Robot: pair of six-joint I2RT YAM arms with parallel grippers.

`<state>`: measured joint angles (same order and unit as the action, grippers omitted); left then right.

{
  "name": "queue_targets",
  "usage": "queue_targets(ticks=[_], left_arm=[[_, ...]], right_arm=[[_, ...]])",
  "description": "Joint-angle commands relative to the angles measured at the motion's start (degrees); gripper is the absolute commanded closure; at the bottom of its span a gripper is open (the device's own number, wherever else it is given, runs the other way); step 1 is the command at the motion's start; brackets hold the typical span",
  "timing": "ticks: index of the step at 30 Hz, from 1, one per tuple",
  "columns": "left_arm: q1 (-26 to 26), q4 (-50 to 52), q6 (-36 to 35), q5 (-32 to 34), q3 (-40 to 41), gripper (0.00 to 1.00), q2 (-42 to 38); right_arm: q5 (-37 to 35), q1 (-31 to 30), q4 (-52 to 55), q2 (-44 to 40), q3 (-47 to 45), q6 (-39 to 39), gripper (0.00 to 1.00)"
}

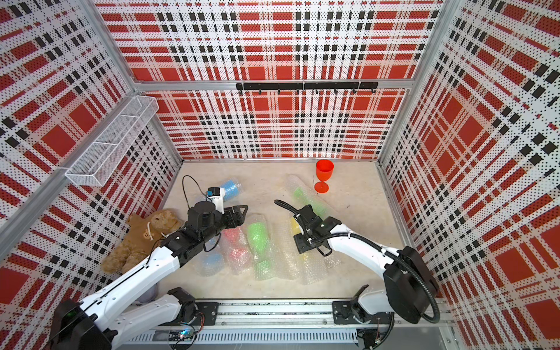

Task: Unpack wine glasses from bubble wrap
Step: Place the bubble wrap at the center of the board, then unwrap the bubble wrap.

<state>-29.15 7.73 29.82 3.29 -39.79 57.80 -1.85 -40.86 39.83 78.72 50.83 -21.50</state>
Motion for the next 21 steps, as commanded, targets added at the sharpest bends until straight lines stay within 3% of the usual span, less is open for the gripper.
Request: queue_targets(ticks=[1, 8, 15, 21], left_arm=[[1.2, -1.1, -1.1, -1.1, 0.3, 0.22, -0.8], [-0.1, -1.4, -1.0, -1.3, 0.3, 0.22, -0.5], [-8.6, -3.2, 4.9, -4.4, -1.1, 0.22, 3.9], [-14.0, -6.7, 8.8, -6.7, -1.3, 0.22, 8.4]], right_arm=[[-1.1, -0.3, 2.1, -2.0, 1.5, 0.5, 0.49], [-0.3, -0.3, 1.7, -3.5, 1.4, 0.9, 0.67], [9.7, 1.2, -5.4, -6.3, -0.7, -1.7, 0.84], [15.8, 2.9, -12.3, -6.2, -3.6, -4.6, 0.86]])
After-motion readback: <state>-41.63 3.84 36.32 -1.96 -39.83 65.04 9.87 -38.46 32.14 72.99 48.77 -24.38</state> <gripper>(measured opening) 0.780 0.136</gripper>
